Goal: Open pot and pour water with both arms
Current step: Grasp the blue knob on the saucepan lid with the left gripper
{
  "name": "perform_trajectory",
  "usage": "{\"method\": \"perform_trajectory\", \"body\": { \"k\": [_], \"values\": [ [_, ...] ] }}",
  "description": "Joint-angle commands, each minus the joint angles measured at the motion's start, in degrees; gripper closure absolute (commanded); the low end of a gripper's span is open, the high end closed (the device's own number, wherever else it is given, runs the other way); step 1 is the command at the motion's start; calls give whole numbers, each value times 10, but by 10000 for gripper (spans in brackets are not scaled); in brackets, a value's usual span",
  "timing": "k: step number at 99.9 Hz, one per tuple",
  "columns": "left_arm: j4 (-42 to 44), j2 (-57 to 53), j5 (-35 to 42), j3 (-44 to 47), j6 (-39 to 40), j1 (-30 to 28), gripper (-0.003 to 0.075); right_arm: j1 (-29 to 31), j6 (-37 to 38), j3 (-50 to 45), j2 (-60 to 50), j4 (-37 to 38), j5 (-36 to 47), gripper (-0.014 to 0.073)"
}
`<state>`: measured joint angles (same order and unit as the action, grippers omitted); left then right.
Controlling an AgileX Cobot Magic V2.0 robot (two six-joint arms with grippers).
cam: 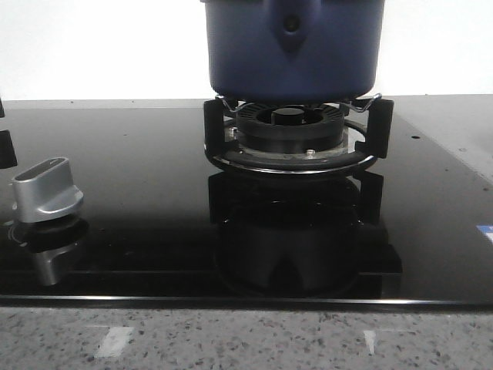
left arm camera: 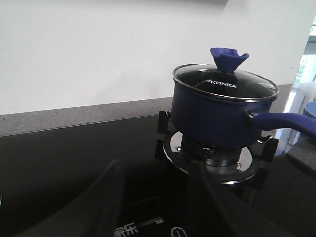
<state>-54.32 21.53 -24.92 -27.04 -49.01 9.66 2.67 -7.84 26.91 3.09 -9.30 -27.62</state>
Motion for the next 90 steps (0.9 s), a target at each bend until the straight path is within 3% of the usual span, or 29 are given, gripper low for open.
{"method": "perform_trajectory", "body": {
  "k": [1, 14, 23, 35, 48, 64, 81, 90],
  "values": [
    [-20, 40, 24, -39, -27, 13, 288, 3, -9, 28, 14, 6, 28, 494],
    [-45, 89, 30, -70, -73, 49, 290, 3, -9, 30, 14, 6, 27, 239],
    [-100, 126, 32, -91, -130, 77, 290, 3, -9, 30, 14, 6, 26, 160],
    [-218, 186, 6, -132, -255, 106, 290, 3, -9, 30, 14, 6, 26, 158],
    [-350, 280, -70, -196, -380, 115, 290, 3, -9, 30, 14, 6, 25, 158],
    [-356, 374, -103, -264, -429, 115, 281, 3, -9, 30, 14, 6, 23, 158],
    [-388, 466, -151, -328, -450, 116, 155, 3, -9, 30, 14, 6, 21, 158],
    [-408, 505, -152, -354, -461, 116, 148, 3, -9, 30, 14, 6, 20, 158]
  ]
}}
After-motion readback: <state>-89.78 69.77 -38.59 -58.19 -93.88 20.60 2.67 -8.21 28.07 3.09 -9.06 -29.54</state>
